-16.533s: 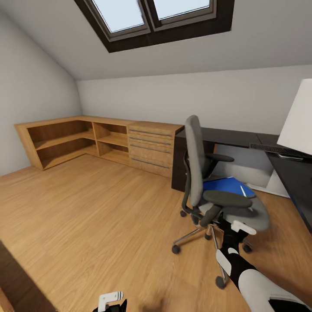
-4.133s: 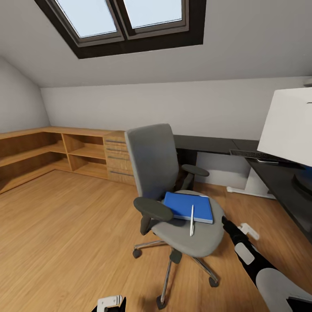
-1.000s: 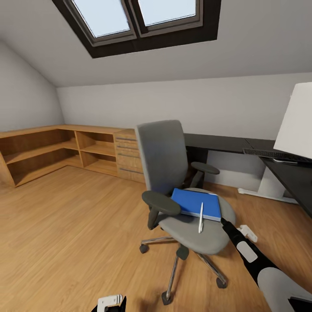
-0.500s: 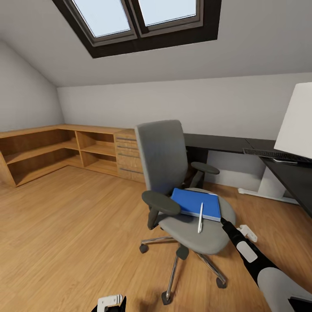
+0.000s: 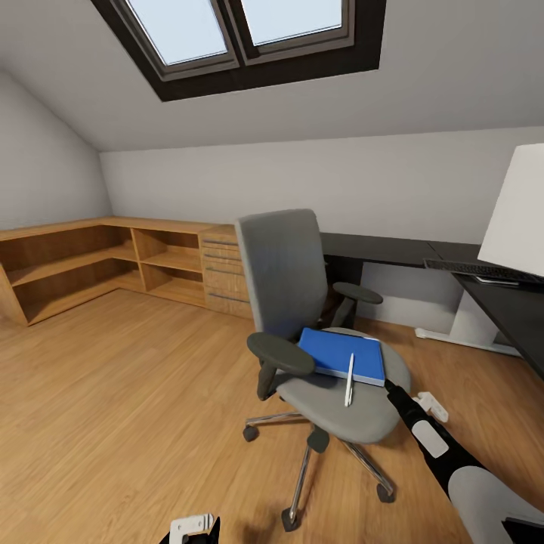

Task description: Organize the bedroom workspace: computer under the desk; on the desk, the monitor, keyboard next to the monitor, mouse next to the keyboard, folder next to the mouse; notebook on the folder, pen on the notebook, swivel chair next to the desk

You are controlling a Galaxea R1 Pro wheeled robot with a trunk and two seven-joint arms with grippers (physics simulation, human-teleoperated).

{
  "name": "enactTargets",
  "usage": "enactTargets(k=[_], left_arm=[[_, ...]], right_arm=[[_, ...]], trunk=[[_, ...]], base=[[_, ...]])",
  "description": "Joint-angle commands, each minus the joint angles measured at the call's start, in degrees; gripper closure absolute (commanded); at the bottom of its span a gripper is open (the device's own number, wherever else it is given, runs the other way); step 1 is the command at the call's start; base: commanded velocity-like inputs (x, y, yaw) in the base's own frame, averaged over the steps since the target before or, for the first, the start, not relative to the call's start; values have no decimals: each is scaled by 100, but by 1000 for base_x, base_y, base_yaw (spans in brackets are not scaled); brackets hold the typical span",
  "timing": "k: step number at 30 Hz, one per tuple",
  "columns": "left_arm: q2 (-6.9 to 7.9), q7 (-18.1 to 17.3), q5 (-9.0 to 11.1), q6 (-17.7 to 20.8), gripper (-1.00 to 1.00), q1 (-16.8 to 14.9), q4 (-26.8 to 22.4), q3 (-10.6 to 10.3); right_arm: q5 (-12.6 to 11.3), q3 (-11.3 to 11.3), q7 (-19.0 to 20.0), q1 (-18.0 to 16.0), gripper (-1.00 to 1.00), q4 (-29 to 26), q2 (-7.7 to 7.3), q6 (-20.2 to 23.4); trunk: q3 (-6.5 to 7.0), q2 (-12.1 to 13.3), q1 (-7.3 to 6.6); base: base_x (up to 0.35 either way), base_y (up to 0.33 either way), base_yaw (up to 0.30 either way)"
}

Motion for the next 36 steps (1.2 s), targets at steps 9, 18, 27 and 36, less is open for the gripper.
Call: enactTargets(k=[9, 18, 27, 36], left_arm=[[1, -9, 59, -17, -100, -4, 13, -12], [3, -7, 59, -17, -100, -4, 14, -11], [10, -6, 59, -17, -100, -4, 21, -9], [2, -6, 59, -22, -100, -4, 31, -11]], right_arm=[[-80, 39, 43, 0, -100, 72, 10, -17], [-80, 39, 43, 0, -100, 73, 7, -17], [-80, 39, 43, 0, -100, 73, 8, -17], [-72, 45, 43, 0, -100, 58, 90, -17]], trunk=[[-6, -1, 0], [-6, -1, 0], [-6, -1, 0], [-6, -1, 0]], base=[[19, 13, 0], [197, 167, 0], [225, 57, 0], [97, 61, 0]])
